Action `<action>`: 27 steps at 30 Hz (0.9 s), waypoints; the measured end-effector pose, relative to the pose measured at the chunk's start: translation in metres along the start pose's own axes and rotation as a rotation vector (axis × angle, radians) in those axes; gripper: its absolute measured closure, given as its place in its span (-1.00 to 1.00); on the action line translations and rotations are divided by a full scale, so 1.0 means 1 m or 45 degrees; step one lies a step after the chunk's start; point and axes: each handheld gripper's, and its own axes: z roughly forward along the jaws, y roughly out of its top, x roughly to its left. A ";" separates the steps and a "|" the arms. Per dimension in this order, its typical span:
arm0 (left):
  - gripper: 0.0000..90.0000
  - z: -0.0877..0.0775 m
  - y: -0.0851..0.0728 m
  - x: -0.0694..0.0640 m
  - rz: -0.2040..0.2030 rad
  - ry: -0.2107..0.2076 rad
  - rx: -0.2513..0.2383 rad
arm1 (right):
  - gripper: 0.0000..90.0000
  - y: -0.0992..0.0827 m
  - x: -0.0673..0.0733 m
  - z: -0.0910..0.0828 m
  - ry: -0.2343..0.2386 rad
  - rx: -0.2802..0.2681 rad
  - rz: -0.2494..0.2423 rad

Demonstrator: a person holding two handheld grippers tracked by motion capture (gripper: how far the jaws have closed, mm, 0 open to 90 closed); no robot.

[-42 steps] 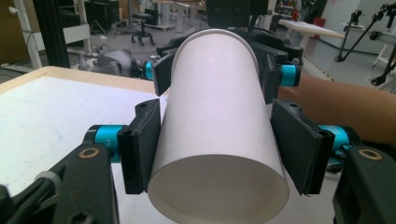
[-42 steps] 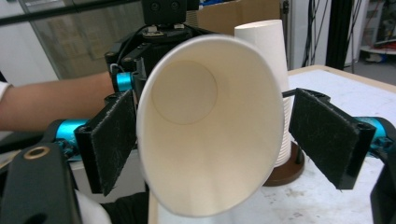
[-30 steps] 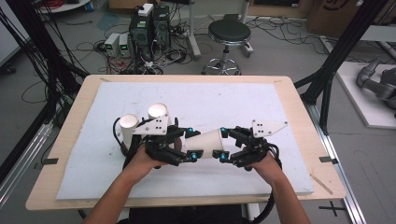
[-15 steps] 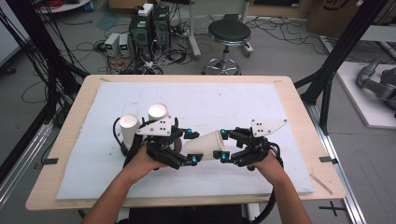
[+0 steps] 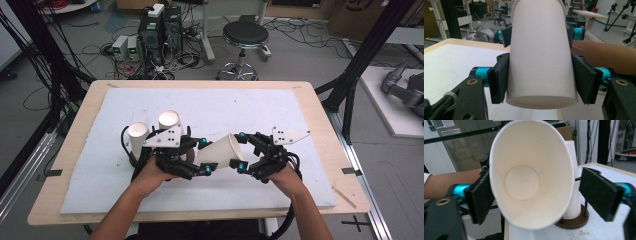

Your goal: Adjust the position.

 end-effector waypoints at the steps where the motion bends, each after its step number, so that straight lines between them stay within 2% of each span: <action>1: -0.20 0.000 -0.001 0.000 -0.001 -0.002 0.002 | -0.35 0.000 0.000 0.000 0.022 -0.005 -0.007; 2: -0.19 0.001 -0.002 0.001 -0.004 -0.007 -0.008 | -0.34 0.001 0.000 0.000 0.039 -0.012 -0.017; 6: -0.19 0.002 -0.003 0.000 -0.013 -0.003 0.007 | -0.27 0.002 0.001 -0.002 0.040 0.004 -0.027; 10: -0.22 0.003 -0.004 0.000 0.008 0.016 0.011 | -0.23 0.003 0.000 -0.002 0.047 0.029 -0.036; 14: -0.42 0.005 -0.004 0.001 -0.040 0.042 0.041 | -0.22 0.005 0.000 -0.002 0.034 0.062 -0.050; 17: -0.40 0.008 -0.005 -0.001 -0.031 0.027 0.071 | -0.22 0.005 0.001 -0.001 0.026 0.090 -0.060; 19: -0.24 0.009 -0.006 -0.002 0.000 0.026 0.101 | -0.21 0.005 0.001 0.000 0.034 0.100 -0.058; 20: -0.22 0.010 -0.007 -0.002 0.000 0.020 0.104 | -0.21 0.006 0.002 0.000 0.038 0.099 -0.060; 22: -0.20 0.010 -0.007 -0.002 0.026 0.010 0.110 | -0.26 0.006 0.002 0.000 0.042 0.099 -0.051; 24: -0.20 0.010 -0.006 -0.003 0.025 0.007 0.105 | -0.34 0.005 0.002 0.000 0.047 0.084 -0.037; 27: -0.20 0.008 -0.004 -0.003 0.015 0.002 0.062 | -0.59 0.004 0.004 0.002 0.014 0.051 -0.029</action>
